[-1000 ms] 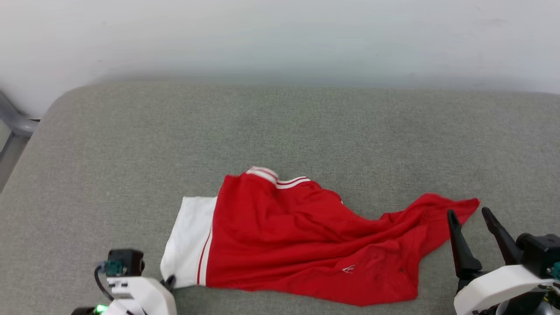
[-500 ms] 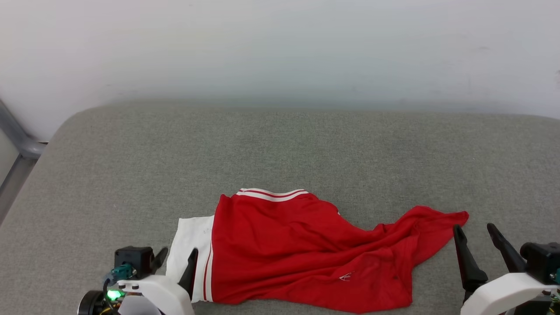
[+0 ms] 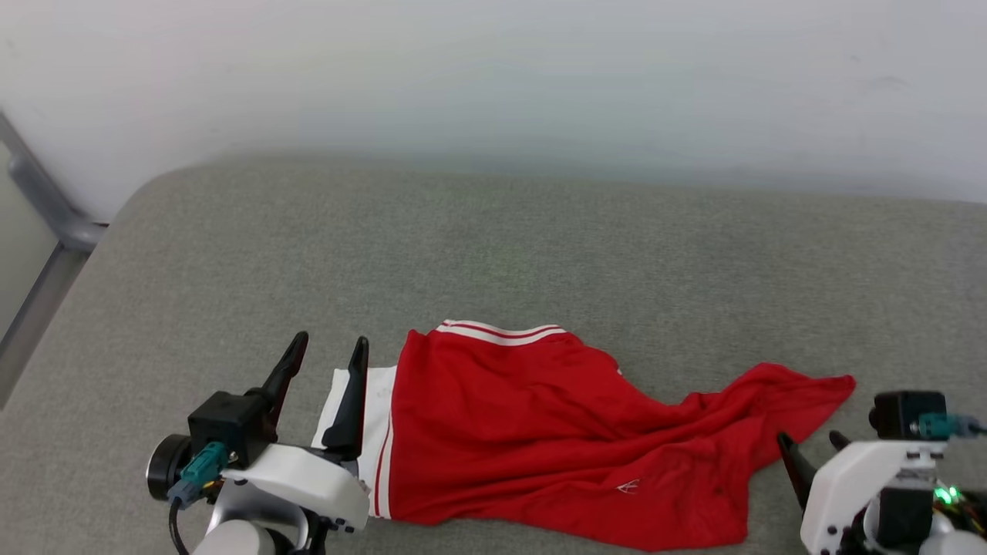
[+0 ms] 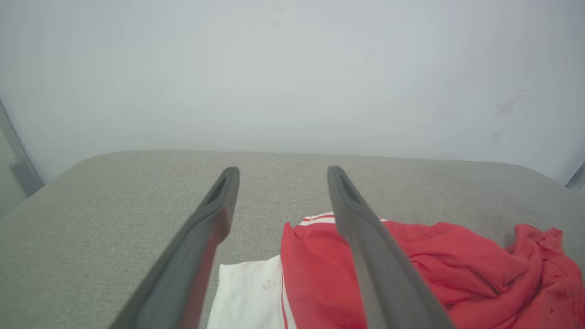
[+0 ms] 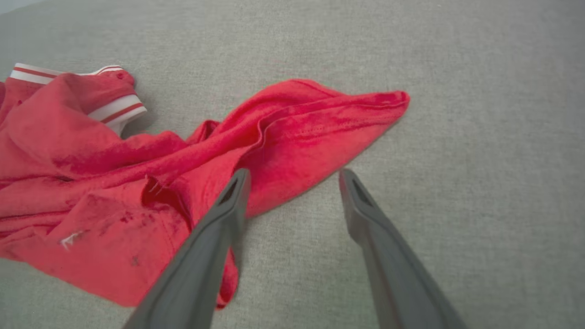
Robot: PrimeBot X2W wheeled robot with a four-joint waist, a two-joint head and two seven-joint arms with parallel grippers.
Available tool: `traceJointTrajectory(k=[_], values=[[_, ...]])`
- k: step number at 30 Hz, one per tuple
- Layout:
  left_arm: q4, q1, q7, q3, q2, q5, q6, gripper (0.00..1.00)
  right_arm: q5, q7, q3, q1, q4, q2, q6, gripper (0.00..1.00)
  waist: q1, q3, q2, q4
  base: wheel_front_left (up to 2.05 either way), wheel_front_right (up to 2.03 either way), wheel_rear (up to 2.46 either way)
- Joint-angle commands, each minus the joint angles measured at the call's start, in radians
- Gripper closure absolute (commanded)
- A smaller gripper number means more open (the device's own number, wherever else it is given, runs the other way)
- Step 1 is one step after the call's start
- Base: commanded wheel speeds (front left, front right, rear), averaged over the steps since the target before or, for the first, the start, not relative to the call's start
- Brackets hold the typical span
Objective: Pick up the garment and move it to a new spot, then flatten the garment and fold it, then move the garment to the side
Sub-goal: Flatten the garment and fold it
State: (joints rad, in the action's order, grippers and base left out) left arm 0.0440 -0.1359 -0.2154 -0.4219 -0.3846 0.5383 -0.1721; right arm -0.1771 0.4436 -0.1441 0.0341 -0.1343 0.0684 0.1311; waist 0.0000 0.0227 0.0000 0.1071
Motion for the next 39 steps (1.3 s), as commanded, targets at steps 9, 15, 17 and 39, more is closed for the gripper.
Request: traceJointTrajectory(k=[9,15,17,39], values=[[-0.052,-0.045,-0.020,-0.007,0.013,-0.020,0.004,0.00,-0.036,0.176,0.045,0.170,-0.163,0.079,-0.001,0.00,0.0000,0.089,0.0000,0.071,0.00,0.00,0.00],[-0.040,-0.057,-0.030,-0.005,0.021,-0.020,0.012,0.00,-0.088,0.297,0.085,0.210,-0.309,0.103,-0.001,0.00,0.0000,0.113,0.0000,0.084,0.00,0.00,0.00],[-0.035,-0.055,-0.033,-0.004,0.023,-0.019,0.015,0.00,-0.114,0.335,0.088,0.208,-0.352,0.094,-0.001,0.00,0.0000,0.115,0.0000,0.084,0.00,0.00,0.00],[-0.019,0.007,0.008,-0.008,-0.005,0.001,-0.011,0.00,-0.081,0.296,-0.005,-0.077,0.253,0.074,-0.001,1.00,0.0000,0.023,0.0000,-0.030,0.00,0.00,0.00]])
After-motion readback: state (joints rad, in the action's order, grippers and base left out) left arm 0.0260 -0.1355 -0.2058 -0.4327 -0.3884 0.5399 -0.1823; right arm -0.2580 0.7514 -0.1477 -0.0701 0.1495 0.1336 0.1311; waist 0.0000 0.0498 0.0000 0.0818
